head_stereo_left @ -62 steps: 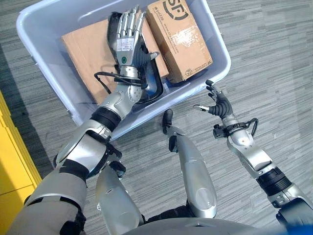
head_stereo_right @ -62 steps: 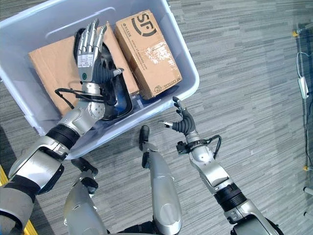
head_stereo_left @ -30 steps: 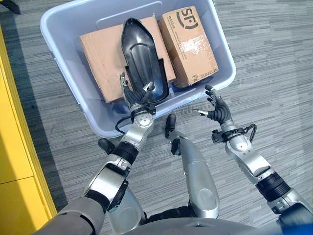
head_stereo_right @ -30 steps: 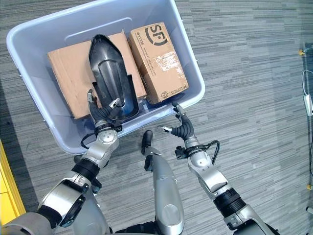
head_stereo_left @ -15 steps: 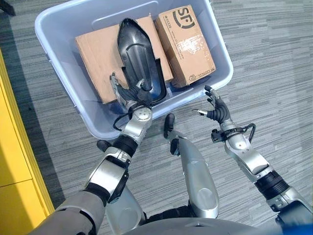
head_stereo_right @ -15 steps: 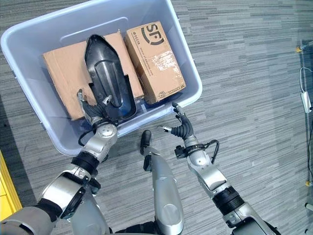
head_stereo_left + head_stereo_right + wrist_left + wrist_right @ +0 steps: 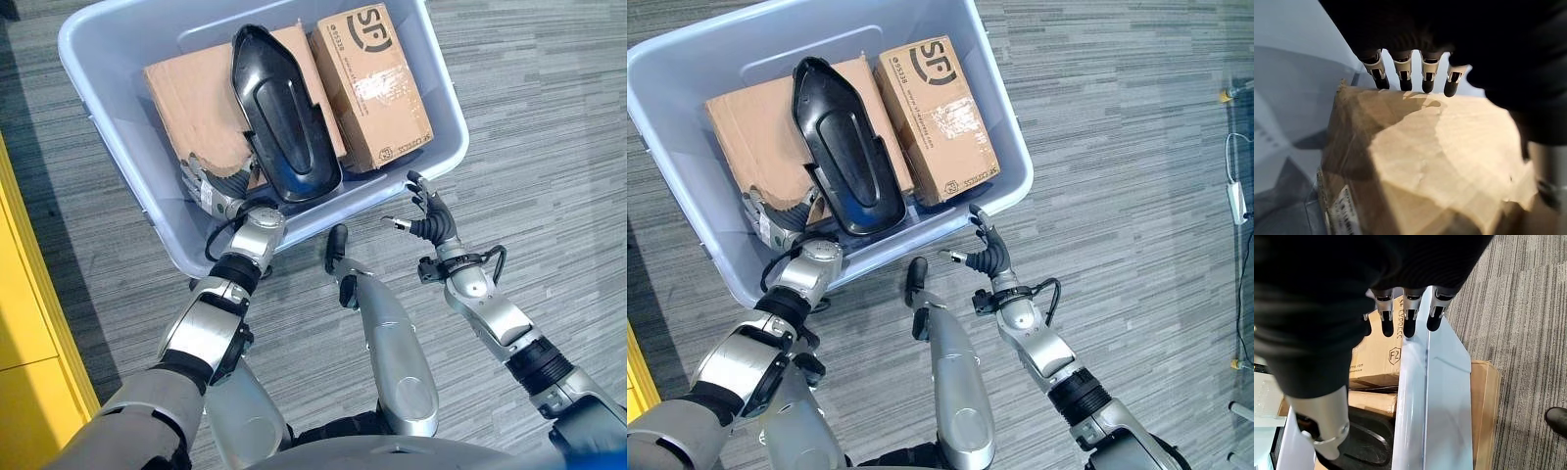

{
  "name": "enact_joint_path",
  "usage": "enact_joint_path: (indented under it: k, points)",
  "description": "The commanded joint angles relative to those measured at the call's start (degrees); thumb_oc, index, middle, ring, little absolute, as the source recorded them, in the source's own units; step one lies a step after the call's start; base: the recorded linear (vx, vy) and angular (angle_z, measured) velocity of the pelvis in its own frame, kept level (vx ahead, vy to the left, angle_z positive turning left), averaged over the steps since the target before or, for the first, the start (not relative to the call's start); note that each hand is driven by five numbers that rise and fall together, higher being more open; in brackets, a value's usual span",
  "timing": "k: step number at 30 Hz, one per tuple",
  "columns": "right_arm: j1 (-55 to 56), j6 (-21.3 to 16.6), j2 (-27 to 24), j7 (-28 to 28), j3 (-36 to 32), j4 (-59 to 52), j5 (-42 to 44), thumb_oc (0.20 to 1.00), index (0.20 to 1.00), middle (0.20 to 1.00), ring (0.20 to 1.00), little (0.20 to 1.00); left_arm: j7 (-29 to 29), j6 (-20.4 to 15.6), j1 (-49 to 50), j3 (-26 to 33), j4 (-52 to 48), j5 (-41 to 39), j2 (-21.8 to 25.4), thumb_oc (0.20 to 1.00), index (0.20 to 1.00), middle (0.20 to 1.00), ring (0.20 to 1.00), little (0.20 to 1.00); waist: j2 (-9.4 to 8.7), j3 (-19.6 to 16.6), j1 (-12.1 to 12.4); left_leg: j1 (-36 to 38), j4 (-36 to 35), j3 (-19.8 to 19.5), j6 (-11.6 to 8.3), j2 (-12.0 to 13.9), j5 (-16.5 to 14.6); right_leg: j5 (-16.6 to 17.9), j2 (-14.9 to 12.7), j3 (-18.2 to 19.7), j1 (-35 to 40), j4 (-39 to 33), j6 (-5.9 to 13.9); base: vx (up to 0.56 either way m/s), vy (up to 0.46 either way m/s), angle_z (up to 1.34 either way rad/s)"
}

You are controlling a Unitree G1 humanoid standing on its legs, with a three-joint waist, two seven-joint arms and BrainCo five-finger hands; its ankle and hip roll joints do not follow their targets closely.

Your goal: Move parts from the plastic box to the shelf.

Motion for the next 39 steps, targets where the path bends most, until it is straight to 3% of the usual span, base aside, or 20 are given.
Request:
enact_joint_path:
  k: [1, 7, 9, 10, 14, 18, 26, 28, 34, 39]
  points:
    - [-0.25, -0.71, 0.48, -0.16, -1.42, -3.40, 0.92, 1.000, 1.000, 1.000, 1.000, 1.000, -6.20, -2.91, -0.48, -2.71, -1.17, 2.56, 0.37, 1.000, 1.000, 1.000, 1.000, 1.000, -3.54, -0.36, -0.58, -5.45, 12.37, 2.03, -5.21, 5.04, -1.50, -1.94, -3.29, -3.29, 1.20, -0.57, 5.68, 0.01, 0.014, -0.09]
    - [0.54, 0.04, 0.26, 0.26, -2.49, -4.88, 0.65, 1.000, 1.000, 1.000, 1.000, 1.000, -7.24, -7.17, 2.59, -6.38, -7.43, 6.36, -3.49, 1.000, 1.000, 1.000, 1.000, 1.000, -3.02, -0.36, -0.56, -5.93, 11.99, 2.49, -5.02, 4.54, -1.30, -1.58, -3.55, -3.32, 0.44, -0.75, 5.85, 0.01, 0.005, -0.02]
    - [0.81, 0.05, 0.29, 0.53, -2.65, -5.14, 0.32, 1.000, 1.000, 1.000, 1.000, 1.000, -6.36, -8.11, 3.18, -7.32, -9.53, 7.59, -4.26, 1.000, 1.000, 1.000, 1.000, 1.000, -2.91, -0.36, -0.52, -6.04, 11.90, 2.59, -4.96, 4.47, -1.29, -1.54, -3.53, -3.33, 0.26, -0.66, 5.85, 0.01, 0.003, 0.02]
    - [1.22, 0.01, 0.35, 0.74, -2.73, -5.23, 0.23, 1.000, 1.000, 1.000, 1.000, 1.000, -4.14, -10.81, 3.67, -7.52, -11.89, 7.78, -5.08, 1.000, 1.000, 1.000, 1.000, 1.000, -2.75, -0.36, -0.42, -5.91, 11.61, 2.74, -4.86, 4.23, -1.33, -1.52, -3.44, -3.29, 0.20, -0.70, 5.79, 0.00, 0.000, 0.00]
    - [2.15, -0.22, 0.71, 0.32, -2.84, -5.81, -0.18, 1.000, 1.000, 1.000, 1.000, 1.000, -0.37, -14.87, 4.87, -7.20, -18.72, 8.36, -5.90, 1.000, 1.000, 1.000, 1.000, 1.000, -2.35, -0.36, 0.14, -6.04, 11.36, 2.49, -4.84, 3.89, -1.10, -1.52, -3.52, -3.38, 0.15, -0.70, 5.80, 0.00, -0.004, 0.01]
    - [2.78, -0.19, 1.23, -0.28, -2.99, -6.27, -0.63, 1.000, 1.000, 1.000, 1.000, 1.000, -0.05, -16.46, 6.51, -6.07, -23.91, 6.32, -6.55, 1.000, 1.000, 1.000, 1.000, 1.000, -2.08, -0.36, 0.79, -6.18, 11.13, 2.01, -4.76, 3.56, -1.00, -1.52, -3.61, -3.66, 0.24, -0.82, 5.85, 0.00, -0.016, 0.04]
    - [3.37, -0.15, 1.53, -1.01, -3.16, -7.27, -0.58, 1.000, 1.000, 1.000, 1.000, 1.000, -0.51, -15.40, 7.95, -7.56, -32.53, 10.54, -6.12, 1.000, 1.000, 1.000, 1.000, 1.000, -1.97, -0.36, 1.43, -6.29, 10.87, 1.74, -4.65, 3.67, -1.06, -1.40, -4.01, -4.11, 0.32, -0.66, 5.84, 0.00, -0.006, 0.02]
    - [3.97, -0.32, 1.16, -1.00, -3.34, -7.53, -0.34, 1.000, 1.000, 1.000, 1.000, 1.000, 0.00, -13.75, 8.40, -7.87, -36.49, 10.75, -5.16, 1.000, 1.000, 1.000, 1.000, 1.000, -1.72, -0.36, 1.66, -6.19, 10.71, 1.56, -4.58, 3.34, -1.02, -1.43, -3.88, -4.22, 0.48, -0.90, 5.76, 0.00, 0.000, 0.00]
    - [4.46, -1.48, 1.18, -0.71, -3.13, -6.77, -0.05, 1.000, 1.000, 1.000, 1.000, 1.000, 2.16, -9.74, 11.00, -7.72, -37.08, 7.16, -5.16, 1.000, 1.000, 1.000, 1.000, 1.000, -1.22, -0.36, 2.47, -6.10, 10.82, 1.03, -4.58, 3.01, -0.87, -1.55, -3.98, -4.67, 1.00, -0.94, 5.78, 0.00, 0.000, 0.00]
    - [4.36, -2.66, 1.50, -0.81, -2.89, -5.35, -0.26, 1.000, 1.000, 1.000, 1.000, 1.000, 5.78, -8.89, 13.20, -6.52, -33.84, 4.53, -5.35, 1.000, 1.000, 1.000, 1.000, 1.000, -0.75, -0.36, 3.03, -6.50, 10.97, 0.56, -4.59, 2.87, -0.80, -1.69, -4.19, -4.62, 0.66, -0.66, 5.85, 0.00, 0.000, 0.00]
